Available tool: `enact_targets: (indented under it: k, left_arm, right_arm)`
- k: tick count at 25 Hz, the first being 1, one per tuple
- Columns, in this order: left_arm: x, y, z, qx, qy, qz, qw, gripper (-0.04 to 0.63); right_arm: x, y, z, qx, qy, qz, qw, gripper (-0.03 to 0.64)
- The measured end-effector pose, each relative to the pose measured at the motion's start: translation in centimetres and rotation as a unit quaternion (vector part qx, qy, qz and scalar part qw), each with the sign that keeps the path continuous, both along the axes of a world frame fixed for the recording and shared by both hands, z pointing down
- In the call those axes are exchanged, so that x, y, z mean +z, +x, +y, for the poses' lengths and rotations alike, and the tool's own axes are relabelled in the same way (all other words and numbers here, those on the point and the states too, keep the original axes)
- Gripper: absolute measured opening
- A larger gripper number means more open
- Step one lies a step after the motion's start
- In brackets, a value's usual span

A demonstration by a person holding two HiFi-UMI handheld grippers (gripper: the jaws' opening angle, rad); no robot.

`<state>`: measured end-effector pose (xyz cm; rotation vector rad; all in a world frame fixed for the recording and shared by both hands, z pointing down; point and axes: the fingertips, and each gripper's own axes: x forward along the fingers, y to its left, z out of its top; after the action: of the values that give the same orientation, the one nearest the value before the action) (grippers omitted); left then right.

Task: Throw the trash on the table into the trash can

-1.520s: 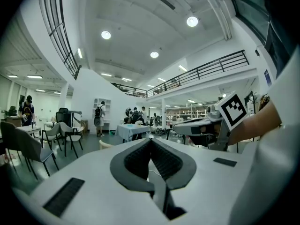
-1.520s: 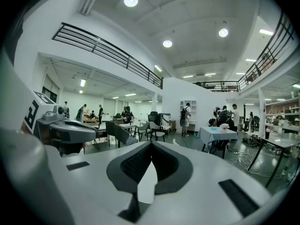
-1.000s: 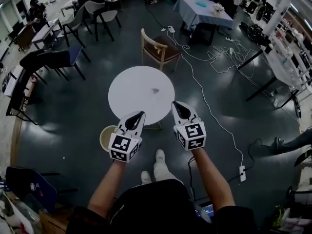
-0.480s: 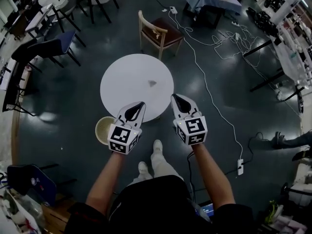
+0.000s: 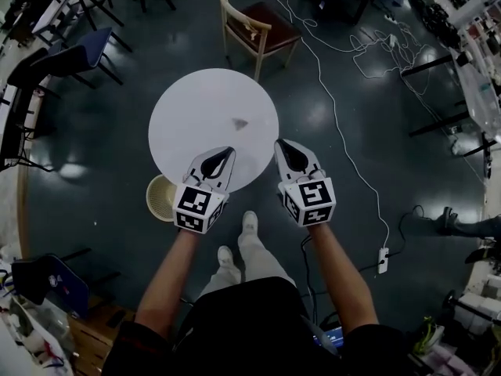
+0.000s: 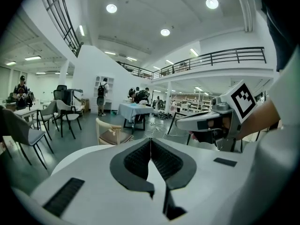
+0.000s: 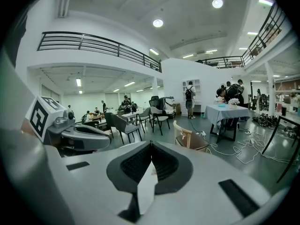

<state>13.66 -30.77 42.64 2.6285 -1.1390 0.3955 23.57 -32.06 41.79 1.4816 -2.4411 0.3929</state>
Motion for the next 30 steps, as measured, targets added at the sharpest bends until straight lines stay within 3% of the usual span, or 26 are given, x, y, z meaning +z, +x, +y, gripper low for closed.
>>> enact_targets:
  k: [17,30]
  left_arm:
    - [10.3,2.4,-8.7,-0.009,-0.022,-0.035,0.9991,0.015]
    - [18.9,2.7,-11.4,-0.015,-0.060,-0.054,0.9966,0.015]
  right_arm:
    - [9.7,0.8,-6.7,-0.008,-0.044,-0.022,0.999,0.017]
    - [15.9,0.2,-8.4,-0.016,-0.061,-0.024,0.998,0.017]
